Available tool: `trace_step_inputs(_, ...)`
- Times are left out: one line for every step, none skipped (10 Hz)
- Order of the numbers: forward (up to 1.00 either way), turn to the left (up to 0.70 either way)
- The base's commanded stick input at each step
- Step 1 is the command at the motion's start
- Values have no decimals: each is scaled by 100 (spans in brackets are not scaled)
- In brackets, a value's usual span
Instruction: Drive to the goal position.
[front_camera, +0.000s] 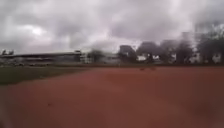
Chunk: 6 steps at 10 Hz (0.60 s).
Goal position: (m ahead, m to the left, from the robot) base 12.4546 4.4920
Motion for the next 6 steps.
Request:
trace_step_inputs(70, 0)
trace_step_inputs(70, 0)
trace_step_inputs(70, 0)
trace_step_inputs(70, 0)
trace_step_inputs(70, 0)
trace_step_inputs(70, 0)
